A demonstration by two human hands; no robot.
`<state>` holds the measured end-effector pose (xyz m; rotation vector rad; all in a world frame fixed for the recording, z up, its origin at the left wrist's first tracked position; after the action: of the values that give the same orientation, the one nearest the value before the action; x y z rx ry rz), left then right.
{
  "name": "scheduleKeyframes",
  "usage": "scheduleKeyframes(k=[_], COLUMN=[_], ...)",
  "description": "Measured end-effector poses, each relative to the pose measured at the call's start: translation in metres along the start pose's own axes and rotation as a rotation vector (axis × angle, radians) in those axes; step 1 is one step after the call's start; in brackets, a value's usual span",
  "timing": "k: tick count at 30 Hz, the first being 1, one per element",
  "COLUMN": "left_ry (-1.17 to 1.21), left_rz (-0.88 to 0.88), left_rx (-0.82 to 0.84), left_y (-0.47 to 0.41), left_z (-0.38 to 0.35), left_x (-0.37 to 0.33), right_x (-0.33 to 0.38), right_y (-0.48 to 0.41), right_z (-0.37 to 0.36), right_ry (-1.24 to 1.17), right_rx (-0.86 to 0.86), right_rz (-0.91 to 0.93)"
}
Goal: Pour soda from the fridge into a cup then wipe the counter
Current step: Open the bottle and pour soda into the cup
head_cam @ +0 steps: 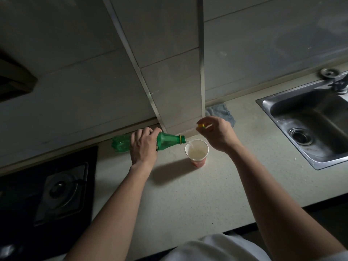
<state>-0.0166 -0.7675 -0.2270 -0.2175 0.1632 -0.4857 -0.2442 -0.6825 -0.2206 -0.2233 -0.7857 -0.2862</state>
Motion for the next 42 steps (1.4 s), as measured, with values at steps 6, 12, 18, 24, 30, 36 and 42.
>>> scheduleKeyframes(k=[6, 12, 18, 24, 30, 36, 42], left_ry=[0.000, -0.008, -0.005, -0.015, -0.018, -0.022, -0.025], left_rz=[0.000, 0.001, -0.002, -0.008, -0.006, -0.004, 0.009], left_rx=[-0.011, -0.017, -0.029, -0.033, -0.034, -0.039, -0.035], left_y=[-0.001, -0.001, -0.003, -0.004, -0.005, -0.006, -0.006], left_z=[0.002, 0.003, 0.006, 0.006, 0.008, 0.010, 0.013], left_x=[0.000, 0.000, -0.001, 0.000, 0.000, 0.001, 0.003], right_x=[0.001, 0.002, 0.002, 0.001, 0.002, 0.004, 0.006], right_y=[0.000, -0.001, -0.001, -0.001, -0.001, -0.002, -0.003], right_z=[0.000, 0.001, 0.001, 0.002, 0.006, 0.007, 0.008], right_ry=[0.000, -0.001, -0.002, 0.000, -0.008, 0.007, 0.027], right_rx=[-0.001, 0.002, 0.002, 0.009, 0.013, 0.007, 0.001], right_rz=[0.001, -0.004, -0.005, -0.012, -0.032, -0.028, -0.015])
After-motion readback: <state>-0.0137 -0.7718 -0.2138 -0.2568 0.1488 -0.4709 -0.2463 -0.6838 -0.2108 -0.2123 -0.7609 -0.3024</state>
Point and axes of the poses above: each hand's wrist, its own y-axis away from the middle knuckle, its own z-axis out of the back of the hand, x = y × z, the point moved 2 cm from there along -y, towards the middle knuckle, and after that the axes turned 8 degrees about y, right-handed, at the moved point
